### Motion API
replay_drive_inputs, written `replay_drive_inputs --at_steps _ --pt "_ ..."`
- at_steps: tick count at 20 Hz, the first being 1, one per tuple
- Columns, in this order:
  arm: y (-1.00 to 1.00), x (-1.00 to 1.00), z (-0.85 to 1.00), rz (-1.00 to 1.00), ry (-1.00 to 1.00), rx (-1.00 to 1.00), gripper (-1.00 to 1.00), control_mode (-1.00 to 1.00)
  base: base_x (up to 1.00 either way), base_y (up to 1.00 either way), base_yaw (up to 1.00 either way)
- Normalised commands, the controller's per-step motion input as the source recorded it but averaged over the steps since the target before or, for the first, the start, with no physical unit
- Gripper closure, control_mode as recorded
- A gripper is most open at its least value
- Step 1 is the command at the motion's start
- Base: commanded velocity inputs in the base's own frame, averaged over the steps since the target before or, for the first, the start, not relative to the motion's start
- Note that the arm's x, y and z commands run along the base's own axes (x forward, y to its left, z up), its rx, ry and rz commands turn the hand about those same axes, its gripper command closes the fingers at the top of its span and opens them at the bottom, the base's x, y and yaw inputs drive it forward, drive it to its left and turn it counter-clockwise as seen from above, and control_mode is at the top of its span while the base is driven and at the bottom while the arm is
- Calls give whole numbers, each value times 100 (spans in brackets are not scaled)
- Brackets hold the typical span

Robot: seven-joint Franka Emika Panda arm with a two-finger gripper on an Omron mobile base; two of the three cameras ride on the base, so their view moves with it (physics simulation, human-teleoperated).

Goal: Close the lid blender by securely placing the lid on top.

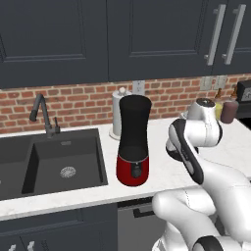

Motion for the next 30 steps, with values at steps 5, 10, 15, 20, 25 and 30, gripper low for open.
replay_drive_inputs --at_steps 5,10,15,20,25,30 --pt "0 -12 98 0 0 0 100 -100 0 0 0" --pt "0 -20 87 0 0 0 100 -100 0 0 0" --pt "0 -30 69 0 0 0 100 -100 0 0 0" --pt "8 -27 56 0 0 0 100 -100 0 0 0" --pt "21 -20 48 0 0 0 100 -100 0 0 0" --pt "37 -5 41 0 0 0 100 -100 0 0 0"
